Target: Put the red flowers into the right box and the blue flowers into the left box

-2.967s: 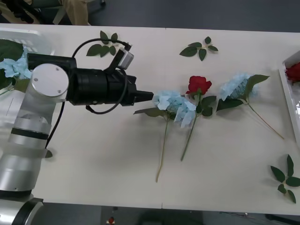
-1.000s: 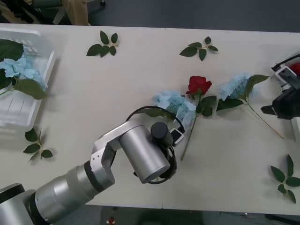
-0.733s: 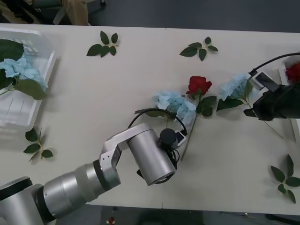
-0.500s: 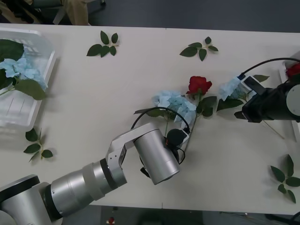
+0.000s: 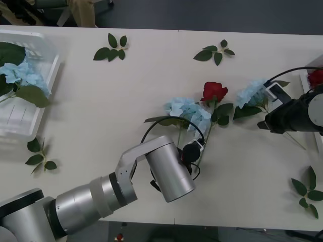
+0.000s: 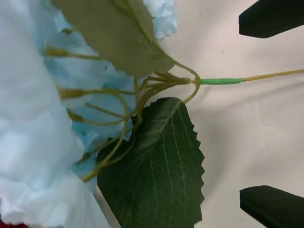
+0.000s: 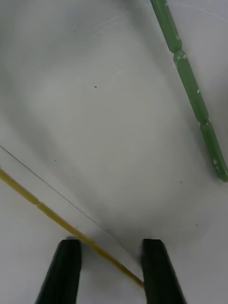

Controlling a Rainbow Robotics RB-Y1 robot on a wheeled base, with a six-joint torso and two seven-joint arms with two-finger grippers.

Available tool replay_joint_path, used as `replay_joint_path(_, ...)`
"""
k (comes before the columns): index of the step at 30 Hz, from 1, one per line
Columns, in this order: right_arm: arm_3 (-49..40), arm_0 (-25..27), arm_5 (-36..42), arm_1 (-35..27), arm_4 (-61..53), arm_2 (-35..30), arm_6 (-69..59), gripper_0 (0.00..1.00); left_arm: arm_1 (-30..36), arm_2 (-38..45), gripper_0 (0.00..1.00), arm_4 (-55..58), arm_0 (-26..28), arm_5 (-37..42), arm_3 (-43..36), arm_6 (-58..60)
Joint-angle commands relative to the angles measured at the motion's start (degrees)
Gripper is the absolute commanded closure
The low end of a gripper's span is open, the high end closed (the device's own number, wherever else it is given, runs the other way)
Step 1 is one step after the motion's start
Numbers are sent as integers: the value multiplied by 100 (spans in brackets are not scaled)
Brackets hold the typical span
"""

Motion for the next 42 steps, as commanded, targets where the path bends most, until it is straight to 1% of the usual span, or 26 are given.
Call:
replay_joint_path(1, 51, -68, -263, 97, 78, 6, -229, 9, 50, -65, 90, -4, -33, 12, 28, -233)
replay_joint_path(3, 183, -68, -430, 123, 87, 23, -238, 8, 59, -65, 95, -13, -33, 29, 19, -233)
replay_joint_path(7, 490, -147, -694, 123, 87, 129, -246, 8, 67, -65, 99, -109, -33, 82, 19, -233)
replay_joint_path(13, 895, -323, -948, 141, 122, 260, -238, 8, 111, -56, 100, -355, -24, 205, 19, -180)
replay_joint_path(16, 1053, -385, -1089, 149, 122, 366, -246, 9, 270, 14, 99, -505, -33, 258, -69, -180)
replay_joint_path(18, 1132, -429, -1151, 149, 122, 419, -246, 9, 401, 111, 100, -531, -24, 302, -209, -180)
replay_joint_path(21, 1281, -534, -1256, 167, 114, 489, -246, 10, 744, 419, 99, -478, -33, 574, -737, -215)
replay_joint_path(24, 1440, -596, -1362, 220, 114, 489, -238, 19, 1078, 841, 100, -338, -33, 1014, -1369, -277)
replay_joint_path(25, 1501, -622, -1414, 255, 114, 489, -238, 32, 1271, 1104, 99, -250, -33, 1304, -1747, -321)
replay_joint_path(26, 1528, -640, -1432, 264, 114, 480, -246, 37, 1342, 1201, 100, -215, -33, 1427, -1897, -382)
replay_joint_path(27, 1572, -657, -1458, 272, 114, 489, -246, 44, 1482, 1430, 100, -162, -33, 1699, -2213, -532)
replay_joint_path(29, 1651, -701, -1467, 281, 122, 489, -238, 51, 1720, 1799, 100, -4, -77, 2147, -2679, -804)
replay_joint_path(31, 1712, -736, -1467, 281, 122, 489, -238, 66, 2054, 2291, 99, 304, -226, 2736, -3110, -1191)
replay_joint_path(32, 1712, -736, -1458, 281, 131, 489, -238, 71, 2150, 2396, 99, 409, -279, 2877, -3198, -1305)
replay_joint_path(33, 1721, -736, -1467, 281, 140, 489, -238, 80, 2317, 2634, 99, 603, -402, 3193, -3338, -1551)
replay_joint_path(34, 1721, -736, -1476, 281, 158, 489, -246, 87, 2476, 2906, 99, 752, -508, 3321, -3435, -1771)
replay_joint_path(36, 1721, -736, -1467, 281, 166, 489, -246, 97, 2748, 3346, 99, 937, -701, 3321, -3523, -2263)
replay_joint_path(37, 1721, -736, -1476, 272, 166, 489, -246, 100, 2836, 3469, 99, 972, -745, 3321, -3523, -2439)
replay_joint_path(39, 1721, -736, -1476, 255, 175, 480, -246, 100, 3179, 3899, 99, 954, -850, 3321, -3514, -3124)
replay_joint_path(42, 1721, -745, -1476, 228, 175, 427, -220, 100, 3601, 4172, 99, 585, -859, 3321, -3435, -3863)
